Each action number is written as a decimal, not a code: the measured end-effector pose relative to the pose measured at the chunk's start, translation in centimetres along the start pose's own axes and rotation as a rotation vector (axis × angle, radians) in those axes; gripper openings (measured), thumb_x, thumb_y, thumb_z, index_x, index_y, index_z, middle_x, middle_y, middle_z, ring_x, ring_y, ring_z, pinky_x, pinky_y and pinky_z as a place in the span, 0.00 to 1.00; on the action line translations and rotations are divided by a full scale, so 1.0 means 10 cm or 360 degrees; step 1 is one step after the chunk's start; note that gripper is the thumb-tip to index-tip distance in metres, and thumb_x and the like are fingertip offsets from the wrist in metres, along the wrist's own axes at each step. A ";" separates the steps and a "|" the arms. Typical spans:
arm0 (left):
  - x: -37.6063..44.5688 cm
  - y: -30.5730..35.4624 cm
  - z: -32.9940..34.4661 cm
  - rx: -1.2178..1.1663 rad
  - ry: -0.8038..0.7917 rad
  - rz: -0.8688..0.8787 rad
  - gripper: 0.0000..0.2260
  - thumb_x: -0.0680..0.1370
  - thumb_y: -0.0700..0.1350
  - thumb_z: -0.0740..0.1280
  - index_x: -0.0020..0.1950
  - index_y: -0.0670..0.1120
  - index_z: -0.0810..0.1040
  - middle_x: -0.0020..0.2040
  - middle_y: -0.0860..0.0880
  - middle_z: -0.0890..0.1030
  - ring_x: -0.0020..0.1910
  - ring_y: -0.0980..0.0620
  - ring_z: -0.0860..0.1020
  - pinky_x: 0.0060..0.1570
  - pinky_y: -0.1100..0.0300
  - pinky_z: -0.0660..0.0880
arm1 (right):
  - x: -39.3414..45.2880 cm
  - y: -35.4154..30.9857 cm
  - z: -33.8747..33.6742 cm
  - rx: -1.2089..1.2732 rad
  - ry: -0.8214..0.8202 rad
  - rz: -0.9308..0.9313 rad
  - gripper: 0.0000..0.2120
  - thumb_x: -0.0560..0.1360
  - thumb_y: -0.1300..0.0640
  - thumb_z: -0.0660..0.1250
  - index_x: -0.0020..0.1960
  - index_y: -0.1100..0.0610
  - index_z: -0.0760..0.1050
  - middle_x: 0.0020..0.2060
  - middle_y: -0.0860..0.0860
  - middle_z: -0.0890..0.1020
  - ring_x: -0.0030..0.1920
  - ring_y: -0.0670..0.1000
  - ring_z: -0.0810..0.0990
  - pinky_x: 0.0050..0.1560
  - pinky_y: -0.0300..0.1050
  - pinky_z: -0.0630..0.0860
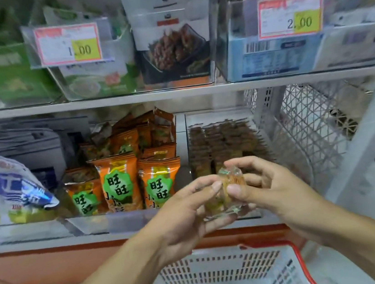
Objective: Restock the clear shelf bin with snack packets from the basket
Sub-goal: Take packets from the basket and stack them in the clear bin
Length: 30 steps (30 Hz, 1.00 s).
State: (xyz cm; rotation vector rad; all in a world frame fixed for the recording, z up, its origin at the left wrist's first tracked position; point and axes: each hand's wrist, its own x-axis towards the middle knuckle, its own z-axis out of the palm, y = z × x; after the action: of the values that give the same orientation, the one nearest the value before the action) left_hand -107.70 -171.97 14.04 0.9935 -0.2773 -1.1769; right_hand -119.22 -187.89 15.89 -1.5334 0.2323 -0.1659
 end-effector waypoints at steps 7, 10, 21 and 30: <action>0.13 -0.04 -0.02 -0.0011 0.0038 -0.0084 0.18 0.73 0.51 0.75 0.60 0.45 0.82 0.55 0.42 0.84 0.50 0.48 0.85 0.45 0.54 0.83 | 0.07 0.03 -0.09 -0.0394 0.0337 -0.0151 0.38 0.58 0.41 0.84 0.63 0.40 0.69 0.48 0.48 0.87 0.47 0.50 0.86 0.45 0.43 0.80; 0.15 -0.07 0.02 -0.0102 0.0089 -0.0099 0.15 0.70 0.48 0.76 0.54 0.44 0.86 0.46 0.44 0.84 0.41 0.51 0.84 0.37 0.60 0.83 | 0.10 0.05 -0.12 -0.0595 0.0400 -0.0197 0.35 0.54 0.35 0.81 0.55 0.36 0.68 0.47 0.44 0.86 0.44 0.47 0.86 0.48 0.49 0.82; 0.17 -0.13 0.06 -0.0055 0.0387 0.0166 0.20 0.72 0.43 0.74 0.62 0.41 0.79 0.53 0.40 0.87 0.48 0.47 0.87 0.41 0.57 0.83 | 0.11 0.01 -0.15 0.0388 0.0167 0.0097 0.20 0.74 0.65 0.70 0.65 0.58 0.74 0.55 0.61 0.84 0.49 0.54 0.86 0.42 0.41 0.81; 0.12 -0.03 0.06 -0.0125 0.0198 0.0131 0.15 0.84 0.39 0.56 0.67 0.38 0.76 0.60 0.35 0.83 0.60 0.37 0.83 0.55 0.45 0.83 | 0.11 -0.01 -0.23 -0.0205 0.0012 0.0333 0.22 0.75 0.62 0.73 0.68 0.51 0.78 0.52 0.49 0.87 0.47 0.46 0.84 0.39 0.39 0.79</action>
State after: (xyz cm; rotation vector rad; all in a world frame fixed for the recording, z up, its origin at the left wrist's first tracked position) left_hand -107.78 -173.27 13.77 0.9733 -0.1702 -1.0391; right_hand -118.72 -190.39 15.93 -1.6248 0.4138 0.0094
